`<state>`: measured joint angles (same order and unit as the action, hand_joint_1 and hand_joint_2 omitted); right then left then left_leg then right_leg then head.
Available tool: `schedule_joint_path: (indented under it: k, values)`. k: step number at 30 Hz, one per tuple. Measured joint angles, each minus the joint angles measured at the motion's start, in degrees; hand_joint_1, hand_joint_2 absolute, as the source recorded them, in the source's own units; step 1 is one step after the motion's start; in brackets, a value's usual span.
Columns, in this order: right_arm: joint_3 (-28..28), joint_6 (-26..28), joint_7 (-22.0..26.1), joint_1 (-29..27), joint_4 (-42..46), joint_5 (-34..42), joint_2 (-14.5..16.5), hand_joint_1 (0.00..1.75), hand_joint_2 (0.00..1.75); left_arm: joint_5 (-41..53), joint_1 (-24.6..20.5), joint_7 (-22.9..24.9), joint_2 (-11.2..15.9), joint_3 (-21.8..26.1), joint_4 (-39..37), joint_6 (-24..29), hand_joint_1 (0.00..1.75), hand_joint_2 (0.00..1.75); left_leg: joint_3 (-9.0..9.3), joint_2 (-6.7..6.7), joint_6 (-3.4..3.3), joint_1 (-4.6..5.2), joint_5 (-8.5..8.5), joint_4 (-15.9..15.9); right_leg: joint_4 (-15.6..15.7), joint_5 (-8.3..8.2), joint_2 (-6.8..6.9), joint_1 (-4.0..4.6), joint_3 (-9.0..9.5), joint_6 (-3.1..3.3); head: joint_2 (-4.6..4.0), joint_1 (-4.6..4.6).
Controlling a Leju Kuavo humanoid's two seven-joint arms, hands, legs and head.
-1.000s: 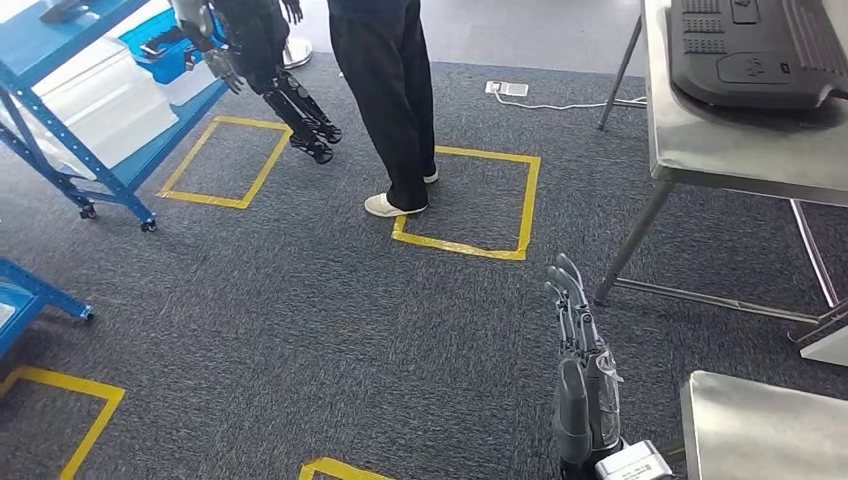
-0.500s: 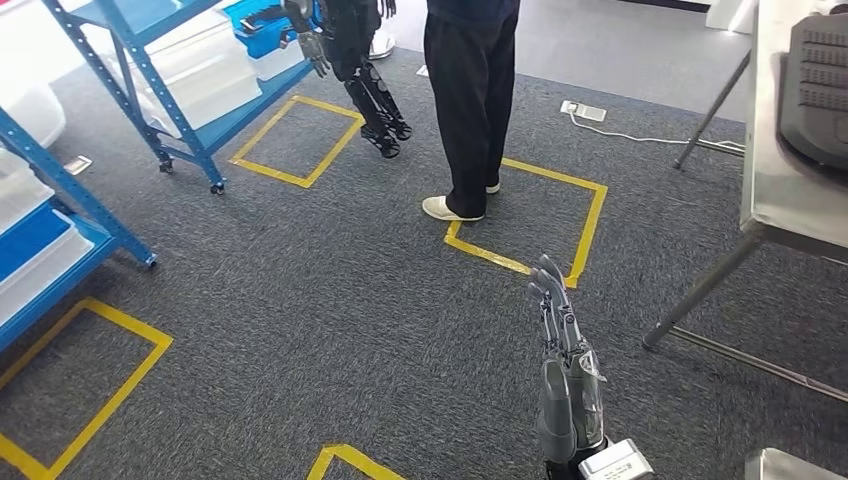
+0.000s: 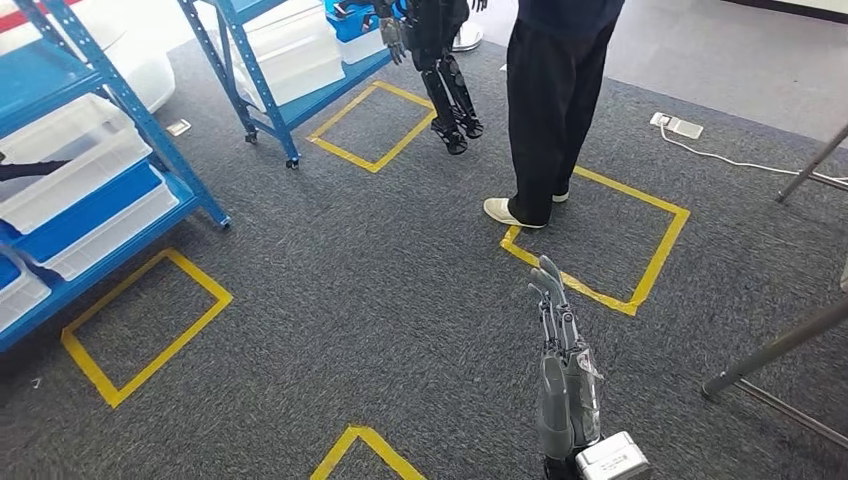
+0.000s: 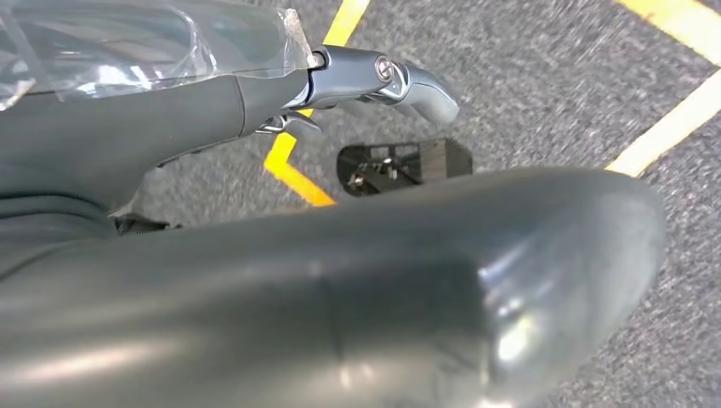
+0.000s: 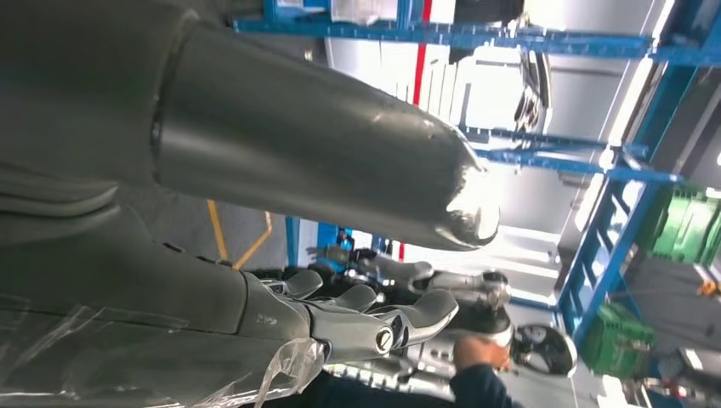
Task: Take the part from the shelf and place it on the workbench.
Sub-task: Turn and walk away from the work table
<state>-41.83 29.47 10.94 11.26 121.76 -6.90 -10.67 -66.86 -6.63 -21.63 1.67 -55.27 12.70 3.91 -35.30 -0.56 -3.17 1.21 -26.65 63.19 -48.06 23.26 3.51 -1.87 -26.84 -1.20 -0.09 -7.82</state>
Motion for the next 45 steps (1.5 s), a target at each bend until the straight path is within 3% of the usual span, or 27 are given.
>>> schedule_joint_path:
  k: [3, 4, 5, 7, 9, 11, 12, 13, 14, 15, 18, 20, 22, 24, 26, 27, 28, 29, 30, 31, 33, 35, 38, 41, 42, 44, 45]
  values:
    - [0.0, 0.5, 0.6, -0.1, -0.1, 1.0, 0.0, 0.00, 0.00, 0.2, -0.4, 0.6, 0.2, 0.0, 0.0, 0.2, 0.00, 0.00, 7.98, 4.88, -2.02, 2.08, 5.67, -14.5, 0.7, 0.39, 2.01, 0.20, 1.37, -0.05, -0.01, -0.03]
    - [0.0, 0.7, 0.9, -0.3, -0.1, 1.3, 0.0, 0.00, 0.00, 0.2, -0.7, 0.8, 0.4, 0.0, 0.0, 0.3, 0.00, 0.00, 9.32, 6.16, -2.56, 2.67, 6.25, -17.1, 0.8, 0.48, 2.72, 0.39, 1.59, -0.11, -0.01, -0.04]
    - [0.0, 0.9, 1.1, -0.4, -0.1, 1.7, 0.0, 0.00, 0.00, 0.3, -0.9, 1.0, 0.5, 0.0, 0.0, 0.4, 0.00, 0.00, 9.82, 6.37, -2.80, 2.92, 6.30, -18.3, 0.9, 0.58, 3.49, 0.65, 1.73, -0.21, -0.01, -0.04]
    - [0.1, 1.3, 1.6, -0.8, -0.1, 2.3, 0.0, 0.00, 0.00, 0.6, -0.7, 1.3, 0.6, 0.0, 0.0, 0.6, 0.00, 0.00, 10.39, 4.79, -2.58, 2.43, 6.68, -19.6, 0.8, 1.08, 4.18, 1.24, 2.04, -0.53, 0.00, -0.03]
    - [0.2, 1.7, 2.1, -1.3, -0.1, 2.6, -0.1, 0.00, 0.00, 1.0, -0.4, 1.6, 0.5, -0.1, 0.0, 0.7, 0.00, 0.00, 11.04, 3.14, -2.16, 1.63, 7.32, -20.3, -2.9, 3.46, 1.37, 1.41, 0.82, -0.94, 0.01, -0.01]
    - [0.4, 2.1, 2.3, -2.0, 0.0, 2.9, -0.2, 0.00, 0.00, 1.2, -0.4, 1.7, 0.3, -0.4, 0.0, 0.8, 0.00, 0.00, 11.17, 1.44, -2.21, 1.27, 7.58, -20.3, -12.1, 7.63, -2.13, 1.26, -3.61, -1.23, 0.00, 0.03]
    - [0.5, 2.2, 2.3, -2.4, 0.0, 2.9, -0.3, 0.00, 0.00, 1.3, -0.4, 1.7, 0.2, -0.6, 0.0, 0.8, 0.00, 0.00, 11.18, 0.51, -2.31, 1.20, 7.63, -20.3, -16.6, 9.12, -2.79, 1.21, -6.09, -1.34, 0.00, 0.04]
    - [0.5, 2.2, 2.3, -2.7, 0.0, 3.0, -0.4, 0.00, 0.00, 1.3, -0.4, 1.7, 0.0, -0.8, 0.0, 0.8, 0.00, 0.00, 11.22, -0.48, -2.26, 1.13, 7.62, -20.3, -19.3, 9.48, -3.02, 1.17, -7.84, -1.47, 0.00, 0.04]
    - [0.6, 2.3, 2.3, -2.9, 0.0, 3.1, -0.5, 0.00, 0.00, 1.3, -0.3, 1.7, -0.1, -1.0, 0.0, 0.8, 0.00, 0.00, 11.32, -1.45, -2.19, 1.04, 7.56, -20.2, -19.3, 8.54, -3.08, 1.15, -8.37, -1.59, 0.00, 0.04]
    - [0.7, 2.3, 2.3, -3.0, 0.0, 3.1, -0.5, 0.00, 0.00, 1.4, -0.2, 1.7, -0.2, -1.1, 0.0, 0.8, 0.00, 0.00, 11.47, -2.39, -2.04, 0.91, 7.45, -20.1, -16.7, 6.49, -3.29, 1.10, -7.59, -1.73, 0.00, 0.04]
    - [0.9, 2.4, 2.3, -3.1, 0.0, 3.2, -0.6, 0.00, 0.00, 1.6, -0.2, 1.7, -0.4, -1.2, 0.0, 0.8, 0.00, 0.00, 11.51, -4.95, -1.20, 0.59, 6.70, -19.3, -3.1, -0.23, -6.55, 0.40, -1.87, -2.18, 0.00, 0.09]
    - [1.1, 2.5, 2.2, -3.2, 0.1, 3.3, -0.7, 0.00, 0.00, 1.6, -0.2, 1.7, -0.4, -1.2, 0.0, 0.8, 0.00, 0.00, 11.06, -6.08, -0.94, 0.62, 6.24, -18.9, 0.3, -1.39, -7.60, 0.17, -0.41, -1.48, -0.01, 0.11]
    - [1.1, 2.5, 2.2, -3.1, 0.2, 3.3, -0.7, 0.00, 0.00, 1.7, 0.0, 1.7, -0.4, -1.3, 0.0, 0.8, 0.00, 0.00, 10.65, -6.54, -0.85, 0.54, 5.98, -18.6, 0.4, -1.57, -6.07, 0.25, -0.38, -0.35, -0.01, 0.09]
    - [1.2, 2.5, 2.1, -3.1, 0.3, 3.3, -0.7, 0.00, 0.00, 1.8, 0.2, 1.7, -0.4, -1.4, 0.0, 0.8, 0.00, 0.00, 8.71, -4.48, -0.21, 0.41, 3.74, -14.6, 0.5, -1.67, -4.59, 0.13, -0.33, 0.29, -0.01, 0.06]
    - [1.3, 2.6, 2.1, -3.2, 0.3, 3.3, -0.7, 0.00, 0.00, 1.8, 0.0, 1.7, -0.5, -1.4, 0.0, 0.8, 0.00, 0.00, 4.02, -1.50, 0.71, -0.05, -0.69, -5.3, 0.5, -1.59, -3.21, 0.11, -0.34, 0.57, -0.01, 0.04]
    - [1.4, 2.6, 2.1, -3.3, 0.3, 3.3, -0.8, 0.00, 0.00, 1.8, -0.1, 1.7, -0.5, -1.4, 0.0, 0.8, 0.00, 0.00, 1.47, -0.83, 1.04, -0.35, -2.55, -0.4, 0.5, -1.49, -2.49, 0.12, -0.34, 0.61, -0.01, 0.05]
    - [1.5, 2.7, 2.0, -3.4, 0.3, 3.3, -0.9, 0.00, 0.00, 1.8, 0.0, 1.7, -0.5, -1.4, 0.0, 0.8, 0.00, 0.00, -0.33, -0.57, 1.21, -0.55, -3.45, 2.8, 0.5, -1.35, -1.76, 0.13, -0.27, 0.62, -0.01, 0.06]
    - [1.6, 2.8, 1.9, -3.5, 0.3, 3.4, -0.9, 0.00, 0.00, 1.9, 0.0, 1.7, -0.5, -1.5, 0.0, 0.8, 0.00, 0.00, -0.88, -0.44, 1.22, -0.64, -3.12, 3.4, 0.5, -1.19, -1.03, 0.14, -0.11, 0.60, -0.01, 0.06]
    - [1.8, 2.9, 1.9, -3.6, 0.4, 3.5, -1.0, 0.00, 0.00, 1.9, 0.1, 1.7, -0.6, -1.5, 0.0, 0.8, 0.00, 0.00, -0.03, -0.19, 1.03, -0.62, -1.63, 1.3, 0.6, -1.02, -0.31, 0.18, 0.14, 0.56, -0.01, 0.07]
    - [1.9, 3.0, 1.8, -3.7, 0.4, 3.7, -1.1, 0.00, 0.00, 1.9, 0.1, 1.7, -0.6, -1.5, 0.0, 0.8, 0.00, 0.00, 2.01, 0.59, 0.63, -0.44, 0.60, -3.0, 0.7, -0.87, 0.40, 0.22, 0.51, 0.51, 0.00, 0.07]
    - [2.3, 3.2, 1.7, -3.9, 0.6, 3.9, -1.2, 0.00, 0.00, 1.9, -0.1, 1.7, -0.6, -1.5, 0.0, 0.7, 0.00, 0.00, 7.10, 4.51, -0.68, 0.50, 4.56, -13.1, 1.2, -0.60, 1.77, 0.35, 1.45, 0.34, 0.00, 0.03]
    - [2.7, 3.3, 1.7, -4.2, 0.9, 4.0, -1.3, 0.00, 0.00, 1.9, -0.6, 1.7, -0.6, -1.5, 0.0, 0.7, 0.00, 0.00, 9.47, 7.11, -1.51, 1.33, 5.67, -18.1, 1.5, -0.28, 3.17, 0.61, 2.04, -0.08, -0.01, 0.02]
    - [3.0, 3.4, 1.5, -4.4, 0.9, 4.2, -1.4, 0.00, 0.00, 1.9, -0.9, 1.7, -0.6, -1.6, 0.0, 0.7, 0.00, 0.00, 9.47, 6.43, -1.48, 1.45, 5.52, -18.7, 1.6, 0.07, 4.29, 0.85, 2.21, -0.47, -0.02, 0.07]
    - [3.0, 3.3, 1.5, -4.4, 1.0, 4.2, -1.5, 0.00, 0.00, 1.9, -0.7, 1.7, -0.6, -1.6, 0.0, 0.7, 0.00, 0.00, 9.72, 5.65, -1.26, 1.19, 6.00, -19.0, 1.4, 0.36, 4.19, 0.79, 2.39, -0.75, -0.01, 0.07]
    - [3.1, 3.2, 1.5, -4.4, 1.1, 4.3, -1.5, 0.00, 0.00, 1.9, -0.5, 1.7, -0.7, -1.6, 0.0, 0.7, 0.00, 0.00, 9.99, 4.70, -1.21, 0.91, 6.57, -19.3, -0.6, 1.69, 2.79, 0.77, 1.80, -1.05, -0.01, 0.09]
    - [3.5, 2.7, 1.2, -4.8, 1.2, 4.7, -1.9, 0.00, 0.00, 1.8, -0.3, 1.7, -0.9, -1.8, 0.0, 0.6, 0.00, 0.00, 10.61, 1.19, -1.22, 0.37, 7.71, -19.8, -12.3, 6.64, -0.93, 0.80, -3.81, -1.61, 0.00, 0.14]
    - [3.6, 2.5, 1.0, -5.0, 1.2, 4.9, -2.1, 0.00, 0.00, 1.8, -0.3, 1.7, -0.9, -1.9, 0.0, 0.5, 0.00, 0.00, 10.74, -0.30, -1.42, 0.36, 7.74, -19.8, -17.2, 8.09, -2.63, 0.88, -6.70, -1.60, 0.00, 0.15]
